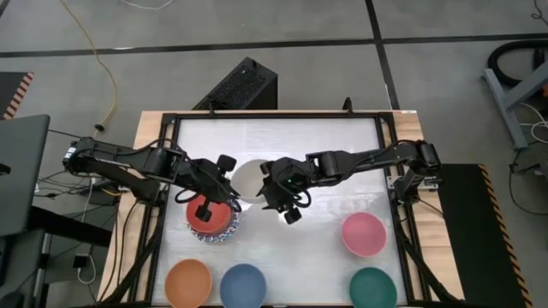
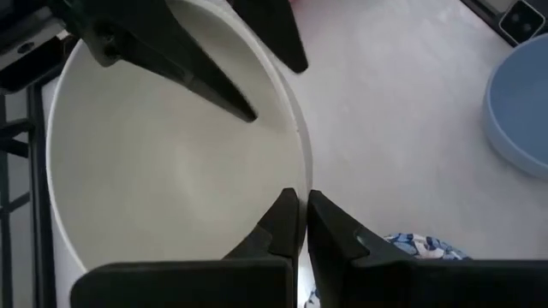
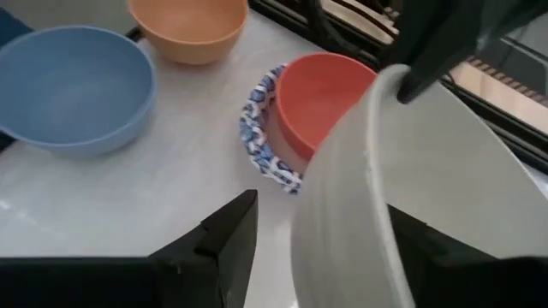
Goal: Nest bowls inside each other
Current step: Stack the white bowl into the orange bowl
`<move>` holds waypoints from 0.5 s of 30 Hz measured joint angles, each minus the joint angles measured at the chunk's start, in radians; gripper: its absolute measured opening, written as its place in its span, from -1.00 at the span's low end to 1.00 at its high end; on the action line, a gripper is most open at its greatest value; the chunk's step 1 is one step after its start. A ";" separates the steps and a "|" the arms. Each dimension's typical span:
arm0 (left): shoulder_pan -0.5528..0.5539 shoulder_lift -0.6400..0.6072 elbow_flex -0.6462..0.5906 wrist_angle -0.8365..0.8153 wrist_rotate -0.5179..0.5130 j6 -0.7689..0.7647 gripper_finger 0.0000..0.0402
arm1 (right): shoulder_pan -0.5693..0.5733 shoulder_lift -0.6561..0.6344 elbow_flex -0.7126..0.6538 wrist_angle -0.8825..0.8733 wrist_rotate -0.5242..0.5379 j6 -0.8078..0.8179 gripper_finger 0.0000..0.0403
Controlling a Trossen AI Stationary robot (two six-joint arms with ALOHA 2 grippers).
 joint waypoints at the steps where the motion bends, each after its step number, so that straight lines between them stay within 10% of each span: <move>1: 0.000 0.000 0.000 0.000 0.002 0.001 -1.00 | 0.001 0.000 0.000 -0.001 -0.009 0.000 0.03; 15: 0.000 0.008 0.000 -0.002 -0.034 0.065 -1.00 | 0.000 0.000 0.000 -0.014 -0.023 -0.023 0.06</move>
